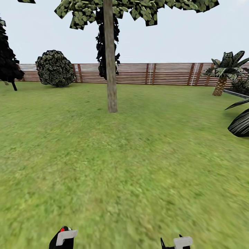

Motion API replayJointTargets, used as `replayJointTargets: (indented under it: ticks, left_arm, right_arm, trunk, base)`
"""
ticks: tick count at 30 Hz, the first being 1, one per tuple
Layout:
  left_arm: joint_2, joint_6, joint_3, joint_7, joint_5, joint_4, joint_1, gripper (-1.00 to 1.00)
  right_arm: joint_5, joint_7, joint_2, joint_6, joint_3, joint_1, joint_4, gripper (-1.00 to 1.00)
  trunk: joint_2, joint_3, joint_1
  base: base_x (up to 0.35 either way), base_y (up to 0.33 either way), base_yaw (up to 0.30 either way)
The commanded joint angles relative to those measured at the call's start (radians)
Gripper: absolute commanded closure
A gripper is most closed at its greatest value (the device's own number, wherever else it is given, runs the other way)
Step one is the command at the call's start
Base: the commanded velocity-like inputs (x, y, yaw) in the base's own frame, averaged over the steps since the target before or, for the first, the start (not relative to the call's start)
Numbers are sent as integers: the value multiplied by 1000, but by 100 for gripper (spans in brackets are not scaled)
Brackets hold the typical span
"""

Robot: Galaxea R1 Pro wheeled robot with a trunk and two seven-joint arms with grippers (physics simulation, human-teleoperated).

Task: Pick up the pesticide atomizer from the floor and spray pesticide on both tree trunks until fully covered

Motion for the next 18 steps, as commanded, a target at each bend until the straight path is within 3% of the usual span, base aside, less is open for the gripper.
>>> replayJointTargets:
  ticks: [1,18]
  left_arm:
    - [0,0,0,0,0,0,0,100]
    - [0,-1,0,0,1,-1,0,100]
  right_arm:
    - [0,0,0,0,0,0,0,-100]
    - [0,0,0,1,1,0,0,-100]
  trunk:
    - [0,0,0]
    - [0,0,0]
  base:
    - [339,-72,0]
    - [339,-72,9]
